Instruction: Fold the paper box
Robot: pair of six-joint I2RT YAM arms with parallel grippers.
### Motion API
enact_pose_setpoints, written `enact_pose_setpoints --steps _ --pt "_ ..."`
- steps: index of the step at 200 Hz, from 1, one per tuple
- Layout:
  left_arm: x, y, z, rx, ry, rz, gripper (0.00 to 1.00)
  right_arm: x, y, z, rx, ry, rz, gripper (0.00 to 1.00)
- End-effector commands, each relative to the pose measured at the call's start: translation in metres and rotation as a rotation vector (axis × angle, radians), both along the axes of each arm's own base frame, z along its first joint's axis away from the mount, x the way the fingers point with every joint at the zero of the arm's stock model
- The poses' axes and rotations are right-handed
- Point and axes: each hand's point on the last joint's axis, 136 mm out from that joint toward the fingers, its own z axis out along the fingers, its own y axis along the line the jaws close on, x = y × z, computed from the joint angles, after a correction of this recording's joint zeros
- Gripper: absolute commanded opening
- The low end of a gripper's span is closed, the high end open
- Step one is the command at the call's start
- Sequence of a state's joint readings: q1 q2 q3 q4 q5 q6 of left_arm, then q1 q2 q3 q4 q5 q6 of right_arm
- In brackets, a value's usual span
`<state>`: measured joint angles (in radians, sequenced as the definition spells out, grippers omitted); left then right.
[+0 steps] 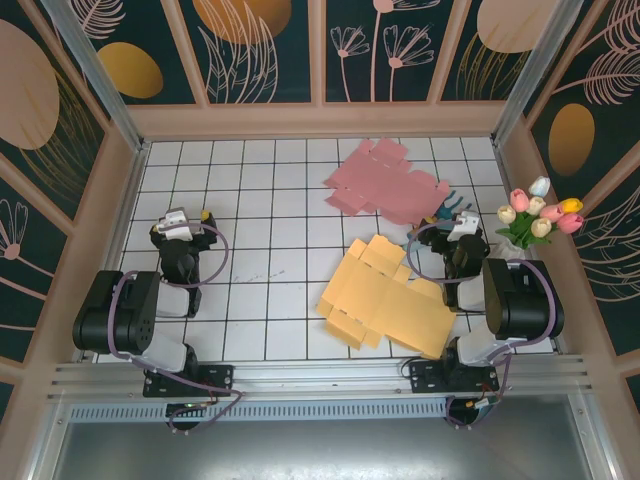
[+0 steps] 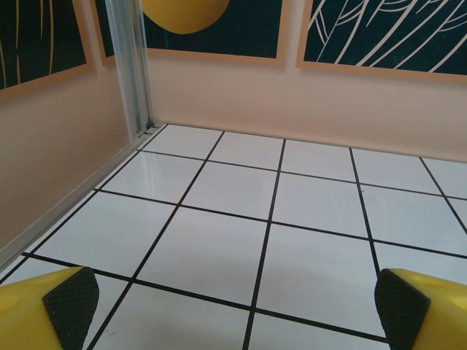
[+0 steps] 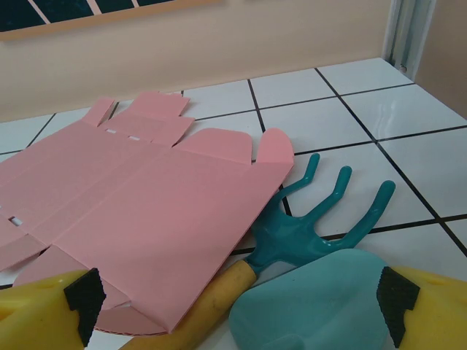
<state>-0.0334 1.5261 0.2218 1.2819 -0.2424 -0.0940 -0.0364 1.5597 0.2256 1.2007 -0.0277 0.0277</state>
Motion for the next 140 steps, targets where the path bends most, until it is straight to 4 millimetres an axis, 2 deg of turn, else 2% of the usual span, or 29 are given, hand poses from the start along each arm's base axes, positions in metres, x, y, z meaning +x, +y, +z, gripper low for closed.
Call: enact_pose_setpoints --steps 1,140 --pt "0.0006 0.0004 0.0072 0.003 -0.027 -0.005 0.99 0.0052 0.0015 0.0199 -0.018 -0.068 0.009 0.99" --pt "0.0015 0.0000 0.0062 0.002 -0.022 -0.007 0.99 0.0054 0.0009 0.0201 -0.013 -0.067 0.013 0.99"
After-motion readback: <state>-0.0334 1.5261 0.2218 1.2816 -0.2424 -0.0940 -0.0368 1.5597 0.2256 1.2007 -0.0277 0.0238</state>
